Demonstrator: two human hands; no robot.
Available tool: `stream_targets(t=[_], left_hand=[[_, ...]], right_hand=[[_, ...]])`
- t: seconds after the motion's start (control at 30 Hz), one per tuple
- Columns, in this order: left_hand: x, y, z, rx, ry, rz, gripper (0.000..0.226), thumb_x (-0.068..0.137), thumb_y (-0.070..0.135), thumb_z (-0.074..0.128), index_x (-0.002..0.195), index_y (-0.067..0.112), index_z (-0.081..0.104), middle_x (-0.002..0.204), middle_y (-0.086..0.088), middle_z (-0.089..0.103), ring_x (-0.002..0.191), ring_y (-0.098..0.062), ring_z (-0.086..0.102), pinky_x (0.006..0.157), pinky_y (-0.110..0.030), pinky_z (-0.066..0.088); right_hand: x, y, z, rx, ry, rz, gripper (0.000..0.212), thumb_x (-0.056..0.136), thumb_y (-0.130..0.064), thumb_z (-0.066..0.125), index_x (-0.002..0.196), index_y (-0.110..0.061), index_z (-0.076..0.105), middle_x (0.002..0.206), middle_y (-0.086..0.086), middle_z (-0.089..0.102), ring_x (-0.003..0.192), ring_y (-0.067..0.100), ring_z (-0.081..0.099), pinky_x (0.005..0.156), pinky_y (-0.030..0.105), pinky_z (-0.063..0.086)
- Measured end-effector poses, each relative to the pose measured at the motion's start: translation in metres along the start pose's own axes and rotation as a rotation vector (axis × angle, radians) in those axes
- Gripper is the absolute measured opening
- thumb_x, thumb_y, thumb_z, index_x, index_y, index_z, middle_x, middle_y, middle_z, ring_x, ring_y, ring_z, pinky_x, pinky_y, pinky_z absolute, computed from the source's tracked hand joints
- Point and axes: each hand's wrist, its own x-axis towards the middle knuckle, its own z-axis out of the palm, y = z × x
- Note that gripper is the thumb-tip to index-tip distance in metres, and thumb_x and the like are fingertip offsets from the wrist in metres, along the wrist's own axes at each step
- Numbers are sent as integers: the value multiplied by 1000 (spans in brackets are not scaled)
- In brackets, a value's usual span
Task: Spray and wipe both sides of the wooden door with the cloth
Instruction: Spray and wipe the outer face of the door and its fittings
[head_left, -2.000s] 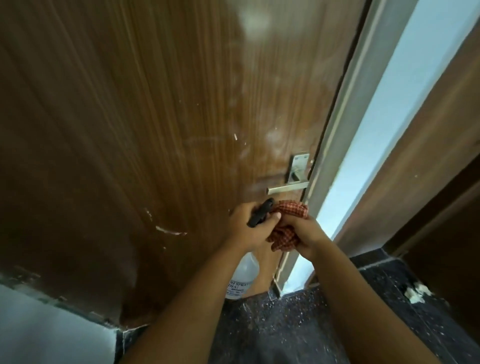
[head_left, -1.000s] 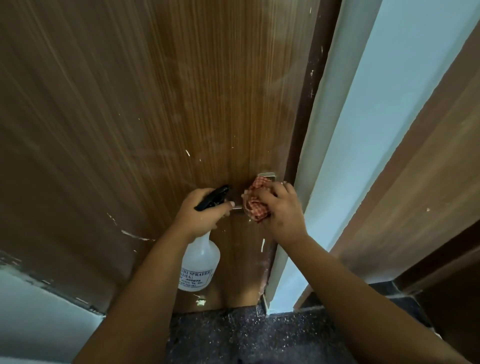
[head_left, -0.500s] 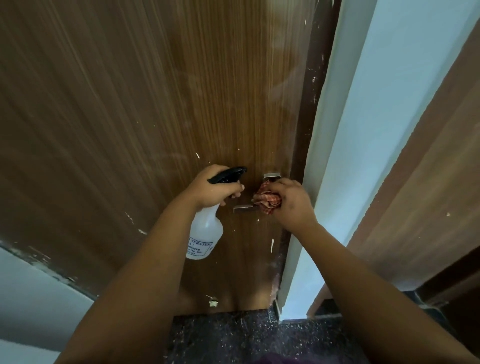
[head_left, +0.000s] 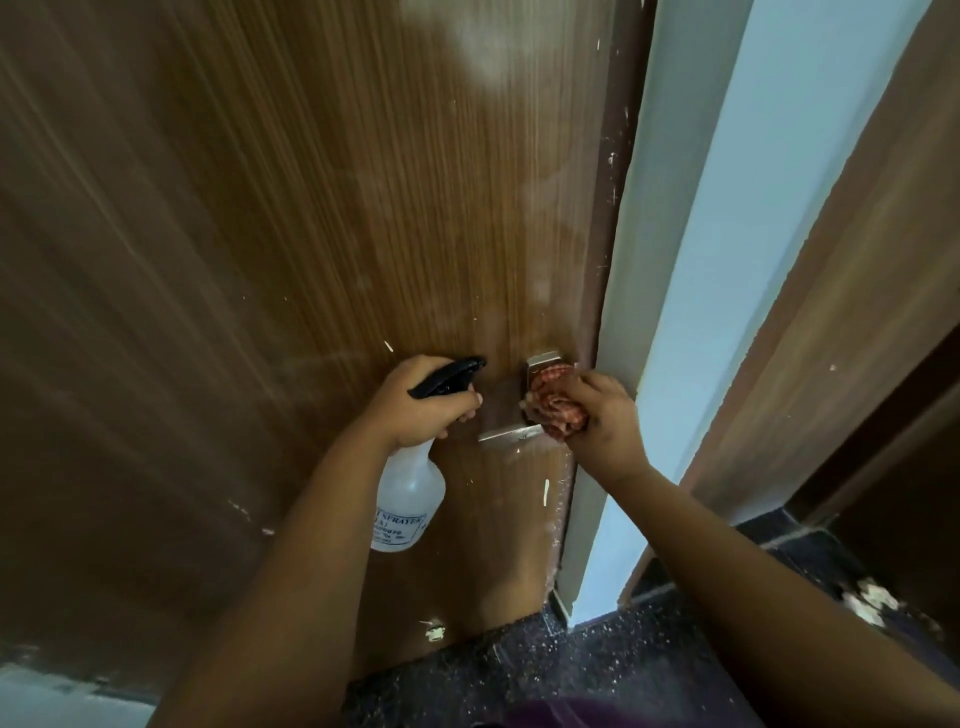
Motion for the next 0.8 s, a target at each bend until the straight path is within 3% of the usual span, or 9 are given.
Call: stream_targets(t=[0.1, 0.2, 0.3, 0.37, 0.43, 0.57, 0.63, 0.7, 0.8], left_hand=[[3, -4, -2, 36, -15, 22, 8, 90, 19, 70, 87, 12, 69, 78, -3, 72, 76, -13, 69, 56, -24, 52], [5, -12, -3, 47, -13, 61, 12, 86, 23, 72, 83, 13, 69, 80, -9, 72, 78, -23, 71, 64, -40, 58], [7, -15, -5, 23, -10, 86, 12, 82, 27, 71, 77, 17, 68, 78, -10, 71, 79, -26, 70, 72, -49, 59], [7, -16, -5, 23, -12, 102, 11, 83, 26, 72, 77, 17, 68, 77, -8, 72, 78, -25, 71, 74, -50, 60], [8, -18, -5, 35, -19, 117, 11, 83, 26, 72, 77, 17, 68, 77, -6, 72, 77, -22, 71, 76, -50, 61], [9, -21, -5, 36, -17, 156, 12, 83, 25, 72, 78, 15, 68, 76, -6, 72, 76, -23, 71, 75, -51, 60], [9, -21, -5, 37, -4, 166, 12, 83, 24, 73, 79, 14, 68, 77, -7, 73, 77, -23, 71, 75, -50, 60], [9, -21, -4, 48, -4, 169, 12, 84, 24, 73, 80, 13, 69, 78, -7, 73, 77, -23, 71, 76, -49, 60], [9, -20, -4, 44, -13, 170, 14, 85, 25, 72, 83, 11, 69, 80, -9, 73, 79, -24, 71, 78, -50, 60]], right_hand=[[10, -8, -10, -47, -122, 65, 39, 69, -16, 86, 106, -10, 75, 108, 13, 70, 95, 37, 66, 84, 40, 56], [10, -19, -13, 4, -107, 159, 35, 73, -10, 83, 107, -14, 76, 106, 9, 71, 92, 31, 69, 83, 33, 57], [15, -22, -16, 212, -85, 623, 17, 79, -13, 77, 94, -19, 73, 83, 1, 71, 72, 23, 70, 64, 24, 60], [16, -16, -23, 213, -165, 854, 29, 79, -25, 77, 103, -11, 69, 92, 8, 71, 84, 26, 69, 79, 37, 60], [10, -19, -30, 149, -140, 881, 31, 79, -30, 77, 102, -12, 66, 95, 8, 69, 90, 27, 67, 85, 41, 57], [9, -47, -23, 279, 228, 670, 18, 84, -27, 75, 100, -25, 68, 83, -10, 65, 77, 9, 64, 71, 27, 56], [11, -56, -11, 247, 182, 538, 19, 83, -21, 76, 100, -25, 68, 82, -15, 63, 75, 4, 62, 67, 20, 53], [10, -55, -1, 327, 173, 635, 15, 83, -23, 76, 93, -25, 67, 82, -12, 65, 77, 9, 64, 67, 22, 51], [8, -48, 5, 609, 244, 866, 15, 73, -25, 74, 86, -28, 67, 91, -3, 70, 90, 19, 66, 87, 38, 55]])
